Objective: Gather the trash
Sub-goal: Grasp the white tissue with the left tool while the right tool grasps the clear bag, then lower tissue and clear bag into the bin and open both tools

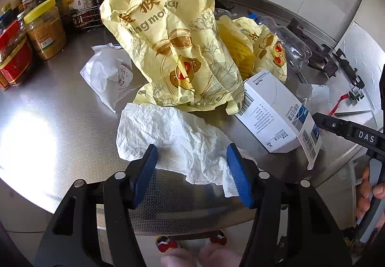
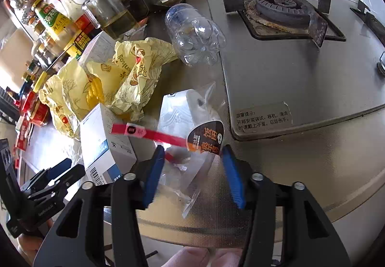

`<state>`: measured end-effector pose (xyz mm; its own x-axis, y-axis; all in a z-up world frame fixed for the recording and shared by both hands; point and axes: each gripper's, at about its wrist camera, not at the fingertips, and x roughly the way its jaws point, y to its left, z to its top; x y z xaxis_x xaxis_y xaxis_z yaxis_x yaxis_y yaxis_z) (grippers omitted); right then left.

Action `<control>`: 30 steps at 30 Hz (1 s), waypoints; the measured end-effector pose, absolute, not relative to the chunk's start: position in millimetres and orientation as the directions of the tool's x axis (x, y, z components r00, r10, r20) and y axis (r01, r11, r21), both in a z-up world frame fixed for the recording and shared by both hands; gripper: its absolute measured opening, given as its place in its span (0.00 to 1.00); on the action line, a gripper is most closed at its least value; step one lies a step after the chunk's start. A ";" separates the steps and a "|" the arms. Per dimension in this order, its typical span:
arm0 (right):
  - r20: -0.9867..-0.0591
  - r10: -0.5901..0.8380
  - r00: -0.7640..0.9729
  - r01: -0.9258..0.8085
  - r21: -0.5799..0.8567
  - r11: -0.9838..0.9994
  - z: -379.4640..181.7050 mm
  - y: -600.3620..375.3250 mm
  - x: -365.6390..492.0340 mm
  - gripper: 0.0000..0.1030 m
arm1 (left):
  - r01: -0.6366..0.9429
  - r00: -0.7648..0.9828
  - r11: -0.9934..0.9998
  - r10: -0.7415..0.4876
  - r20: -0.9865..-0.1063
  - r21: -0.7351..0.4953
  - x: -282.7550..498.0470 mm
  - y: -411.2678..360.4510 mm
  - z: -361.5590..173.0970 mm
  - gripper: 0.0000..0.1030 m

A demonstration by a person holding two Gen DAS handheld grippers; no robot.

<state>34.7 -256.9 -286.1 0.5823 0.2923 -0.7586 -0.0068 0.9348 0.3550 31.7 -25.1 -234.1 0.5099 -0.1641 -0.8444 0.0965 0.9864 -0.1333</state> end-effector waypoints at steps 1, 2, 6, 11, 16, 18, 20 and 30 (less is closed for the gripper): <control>-0.756 0.302 0.581 -0.013 0.363 0.932 -286.3 -258.2 34.9 0.29 | 0.088 0.512 0.987 -0.159 -0.844 -0.132 32.0 -25.0 -233.6 0.40; -0.754 0.310 0.580 -0.022 0.366 0.930 -286.0 -258.8 35.1 0.25 | 0.079 0.512 0.988 -0.156 -0.844 -0.135 31.9 -24.5 -233.5 0.29; -0.745 0.328 0.581 -0.062 0.361 0.930 -285.0 -260.8 35.1 0.17 | 0.060 0.526 0.991 -0.130 -0.840 -0.116 30.2 -28.5 -232.8 0.11; -0.717 0.345 0.605 -0.107 0.357 0.928 -274.8 -263.5 34.7 0.09 | 0.042 0.557 0.996 -0.085 -0.826 -0.074 24.1 -37.2 -227.4 0.04; -0.693 0.337 0.637 -0.109 0.352 0.930 -260.4 -269.2 25.5 0.08 | 0.047 0.581 0.995 -0.097 -0.808 -0.085 16.8 -42.6 -212.1 0.03; -0.682 0.323 0.657 -0.099 0.347 0.933 -255.1 -272.7 17.7 0.08 | 0.060 0.591 0.994 -0.113 -0.799 -0.095 11.9 -42.9 -203.5 0.03; -0.671 0.305 0.675 -0.079 0.345 0.935 -249.9 -276.4 6.4 0.08 | 0.076 0.600 0.991 -0.132 -0.789 -0.107 5.3 -41.9 -194.6 0.03; -0.661 0.274 0.698 -0.044 0.343 0.938 -236.2 -259.4 -93.7 0.08 | 0.149 0.573 0.976 -0.217 -0.790 -0.160 -65.1 -30.1 -168.0 0.03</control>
<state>-93.7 -259.4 -236.2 0.6984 0.2742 -0.6611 -0.0440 0.9384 0.3427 -65.1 -30.1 -168.0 0.5729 -0.2166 -0.7905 0.1485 0.9759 -0.1597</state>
